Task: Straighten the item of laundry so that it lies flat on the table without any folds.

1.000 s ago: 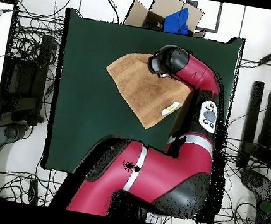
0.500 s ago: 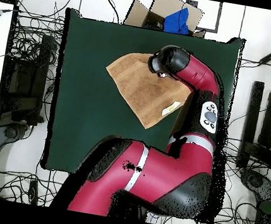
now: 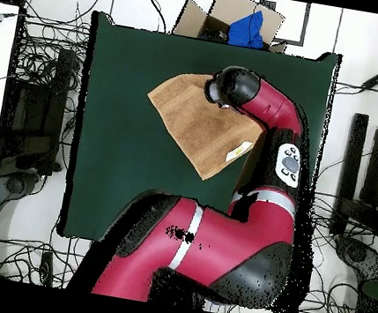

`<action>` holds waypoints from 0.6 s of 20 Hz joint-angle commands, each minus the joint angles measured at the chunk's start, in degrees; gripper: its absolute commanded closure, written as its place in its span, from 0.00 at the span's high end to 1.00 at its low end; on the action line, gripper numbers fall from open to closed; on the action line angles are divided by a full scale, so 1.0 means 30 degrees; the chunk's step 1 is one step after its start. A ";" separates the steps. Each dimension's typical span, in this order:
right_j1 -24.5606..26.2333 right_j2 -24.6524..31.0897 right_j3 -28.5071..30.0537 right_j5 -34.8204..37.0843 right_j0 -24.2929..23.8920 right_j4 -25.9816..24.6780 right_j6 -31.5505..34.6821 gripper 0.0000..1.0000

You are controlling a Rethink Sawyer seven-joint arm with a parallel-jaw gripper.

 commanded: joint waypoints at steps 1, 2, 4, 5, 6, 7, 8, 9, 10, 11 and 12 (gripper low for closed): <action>0.3133 0.0628 0.4021 -0.4581 0.1938 0.0094 0.5304 1.00; 0.3175 0.0548 0.4127 -0.4859 0.2023 0.0128 0.5385 1.00; 0.3304 -0.0004 0.4221 -0.5415 0.2516 0.0108 0.5746 1.00; 0.3273 -0.0002 0.4462 -0.5648 0.2544 0.0142 0.5582 1.00; 0.3257 -0.0012 0.4587 -0.5783 0.2561 0.0200 0.5429 1.00; 0.3219 0.0003 0.4804 -0.5943 0.2561 0.0206 0.5195 1.00; 0.3198 -0.0036 0.4910 -0.6003 0.2595 0.0275 0.5053 1.00; 0.3105 0.0003 0.5168 -0.6138 0.2552 0.0264 0.4810 1.00; 0.3054 0.0019 0.5308 -0.6186 0.2542 0.0304 0.4640 1.00; 0.2896 0.0099 0.5602 -0.6246 0.2464 0.0294 0.4358 1.00; 0.2834 0.0099 0.5745 -0.6272 0.2467 0.0338 0.4230 1.00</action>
